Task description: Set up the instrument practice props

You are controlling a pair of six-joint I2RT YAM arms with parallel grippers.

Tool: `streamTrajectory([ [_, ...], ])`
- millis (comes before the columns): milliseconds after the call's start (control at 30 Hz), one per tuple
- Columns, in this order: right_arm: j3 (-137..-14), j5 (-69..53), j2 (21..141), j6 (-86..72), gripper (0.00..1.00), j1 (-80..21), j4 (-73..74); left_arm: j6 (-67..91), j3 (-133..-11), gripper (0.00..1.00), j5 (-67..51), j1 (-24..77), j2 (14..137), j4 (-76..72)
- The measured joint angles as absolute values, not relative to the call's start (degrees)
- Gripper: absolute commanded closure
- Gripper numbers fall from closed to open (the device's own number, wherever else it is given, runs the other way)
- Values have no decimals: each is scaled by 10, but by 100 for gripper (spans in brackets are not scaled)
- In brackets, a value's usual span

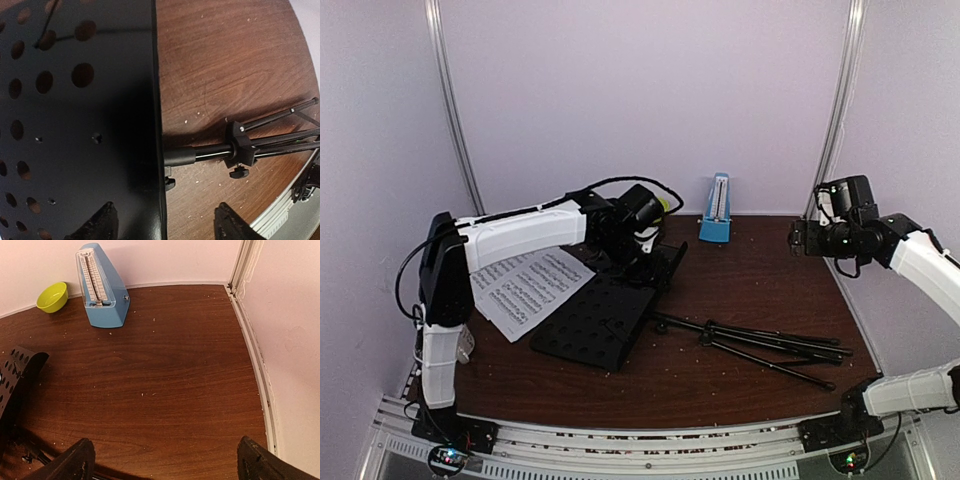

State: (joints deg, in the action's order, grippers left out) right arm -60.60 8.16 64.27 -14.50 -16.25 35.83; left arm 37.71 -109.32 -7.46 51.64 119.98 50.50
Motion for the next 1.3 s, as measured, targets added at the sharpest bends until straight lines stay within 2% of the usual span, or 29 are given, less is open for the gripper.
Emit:
streamTrajectory([
  [267,-609,39,651,-129,0,-163,374,415,-1108,52,-72,535,1235,517],
  [533,-618,3,680,-121,0,-163,387,429,-1120,80,-62,548,1253,528],
  [667,-618,-10,682,-121,0,-163,391,430,-1122,99,-54,545,1260,532],
  [1300,-618,-35,675,-132,0,-147,397,394,-1237,100,-34,554,1293,603],
])
